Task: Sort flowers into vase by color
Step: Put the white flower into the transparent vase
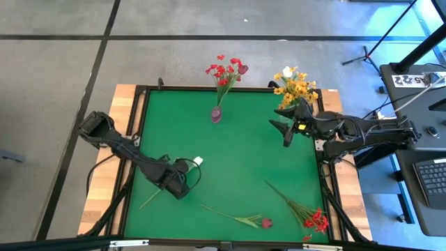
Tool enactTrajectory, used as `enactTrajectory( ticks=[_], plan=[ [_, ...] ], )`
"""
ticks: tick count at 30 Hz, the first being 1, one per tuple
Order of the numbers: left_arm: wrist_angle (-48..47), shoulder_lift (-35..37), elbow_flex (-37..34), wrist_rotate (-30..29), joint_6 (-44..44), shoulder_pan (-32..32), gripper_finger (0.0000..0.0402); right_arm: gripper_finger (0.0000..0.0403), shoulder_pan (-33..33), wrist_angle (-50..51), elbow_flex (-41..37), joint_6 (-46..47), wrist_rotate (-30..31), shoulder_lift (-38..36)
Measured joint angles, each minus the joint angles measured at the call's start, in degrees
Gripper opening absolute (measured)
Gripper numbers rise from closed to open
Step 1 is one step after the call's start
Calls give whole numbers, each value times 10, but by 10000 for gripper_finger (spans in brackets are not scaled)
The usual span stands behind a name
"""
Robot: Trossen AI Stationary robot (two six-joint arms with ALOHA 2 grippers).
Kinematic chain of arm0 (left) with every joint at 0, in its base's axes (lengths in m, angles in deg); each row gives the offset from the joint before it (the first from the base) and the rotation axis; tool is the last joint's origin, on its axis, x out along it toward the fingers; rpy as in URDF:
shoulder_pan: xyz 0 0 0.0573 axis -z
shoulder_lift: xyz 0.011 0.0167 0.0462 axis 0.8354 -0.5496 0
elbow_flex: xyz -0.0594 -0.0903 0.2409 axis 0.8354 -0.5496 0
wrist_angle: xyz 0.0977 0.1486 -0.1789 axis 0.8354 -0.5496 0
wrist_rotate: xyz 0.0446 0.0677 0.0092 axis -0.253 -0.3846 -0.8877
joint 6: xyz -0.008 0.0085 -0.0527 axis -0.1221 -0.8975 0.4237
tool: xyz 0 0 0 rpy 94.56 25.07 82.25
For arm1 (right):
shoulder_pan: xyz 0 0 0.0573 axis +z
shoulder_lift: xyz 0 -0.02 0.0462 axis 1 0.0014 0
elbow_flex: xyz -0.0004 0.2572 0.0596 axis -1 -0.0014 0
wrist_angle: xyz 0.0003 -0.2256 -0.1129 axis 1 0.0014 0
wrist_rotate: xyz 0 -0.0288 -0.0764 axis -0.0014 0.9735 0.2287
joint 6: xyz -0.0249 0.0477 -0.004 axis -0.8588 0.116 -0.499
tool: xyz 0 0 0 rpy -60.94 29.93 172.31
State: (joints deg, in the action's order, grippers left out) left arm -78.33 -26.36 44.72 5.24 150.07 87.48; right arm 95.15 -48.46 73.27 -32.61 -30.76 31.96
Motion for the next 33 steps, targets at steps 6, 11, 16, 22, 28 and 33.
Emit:
enactTrajectory(
  ticks=[6, 11, 16, 22, 28, 33],
  plan=[
    [0, 0, 46, -79, -90, -32, 8, 227, 0, 4, 0, 0, -10, 32],
    [61, 3, 78, -99, -209, -51, 7, 227, 0, 7, 0, 0, -45, 55],
    [116, 4, 129, -119, -313, -62, 7, 227, 0, -4, 0, 0, -119, 71],
    [246, 26, 161, -104, -475, -91, 6, 227, 0, -42, 0, -10, -150, 74],
    [374, 69, 161, -38, -600, -129, 6, 227, 0, -82, -1, -22, -140, 74],
    [493, 81, 146, 70, -640, -186, 6, 227, 26, -215, -65, -45, -132, 74]
  ],
)
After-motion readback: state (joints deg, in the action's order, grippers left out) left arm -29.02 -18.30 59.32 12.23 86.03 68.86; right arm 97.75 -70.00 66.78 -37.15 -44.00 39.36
